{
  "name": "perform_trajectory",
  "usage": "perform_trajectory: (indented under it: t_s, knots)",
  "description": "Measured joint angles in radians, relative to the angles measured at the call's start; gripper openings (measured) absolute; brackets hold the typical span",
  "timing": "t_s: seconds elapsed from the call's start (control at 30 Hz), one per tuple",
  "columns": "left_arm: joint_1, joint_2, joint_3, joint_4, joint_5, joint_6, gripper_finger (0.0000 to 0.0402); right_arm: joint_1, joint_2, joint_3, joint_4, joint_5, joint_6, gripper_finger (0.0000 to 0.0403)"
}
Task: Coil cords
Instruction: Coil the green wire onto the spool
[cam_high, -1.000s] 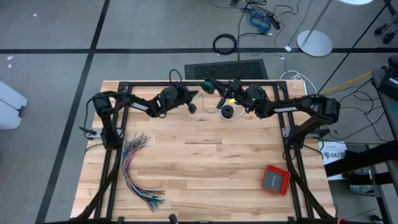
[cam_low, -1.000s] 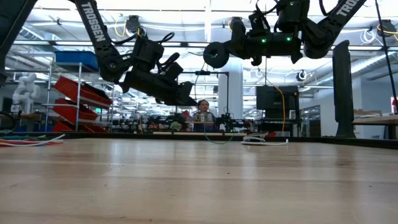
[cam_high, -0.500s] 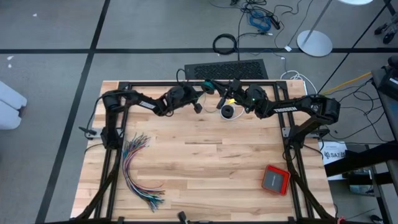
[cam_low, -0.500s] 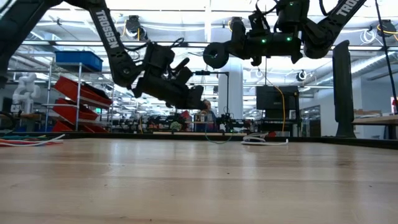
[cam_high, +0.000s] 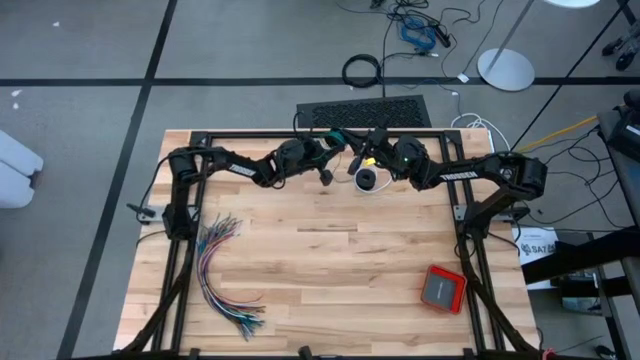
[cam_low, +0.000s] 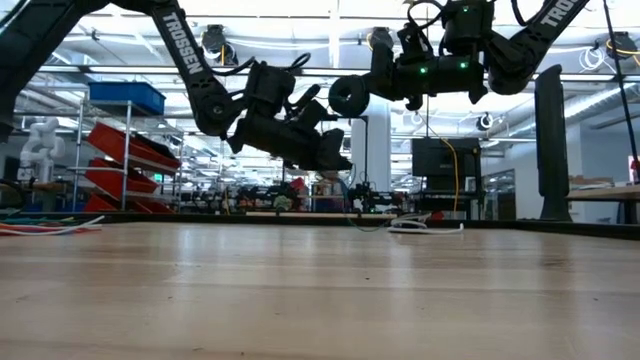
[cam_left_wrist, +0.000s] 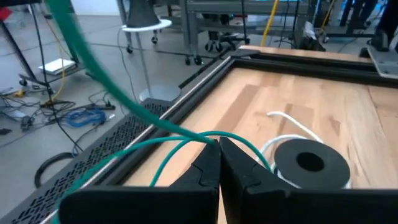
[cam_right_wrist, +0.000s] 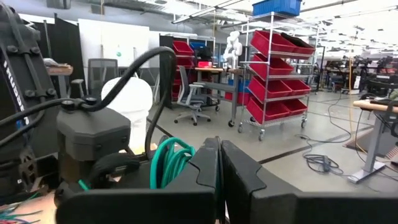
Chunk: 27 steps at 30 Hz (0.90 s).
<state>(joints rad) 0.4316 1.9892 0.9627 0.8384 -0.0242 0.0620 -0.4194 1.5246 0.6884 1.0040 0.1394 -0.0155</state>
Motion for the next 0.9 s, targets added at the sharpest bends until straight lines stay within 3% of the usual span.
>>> perform_trajectory:
  t_s: [0.2,0.43,0.57,0.73,0.9]
  knots:
    - [-0.004,0.0,0.0,-0.088,0.005,0.005,0.0007,0.0,0.0,0.0,-0.006,0.0,-0.007,0.0]
    - [-0.004,-0.015,-0.002,-0.146,0.052,0.024,0.0076,0.0,0.0,0.0,-0.019,-0.005,-0.014,0.0]
    - [0.004,-0.036,-0.013,-0.17,0.067,0.033,0.009,0.002,0.0,0.0,-0.039,-0.006,-0.025,0.0]
    - [0.046,-0.105,-0.013,-0.368,0.078,0.089,0.0092,0.001,0.0,0.0,-0.07,-0.006,-0.036,0.0]
    - [0.089,-0.19,-0.013,-0.597,0.191,0.112,0.0092,0.0,0.0,0.0,-0.067,-0.006,-0.052,0.0]
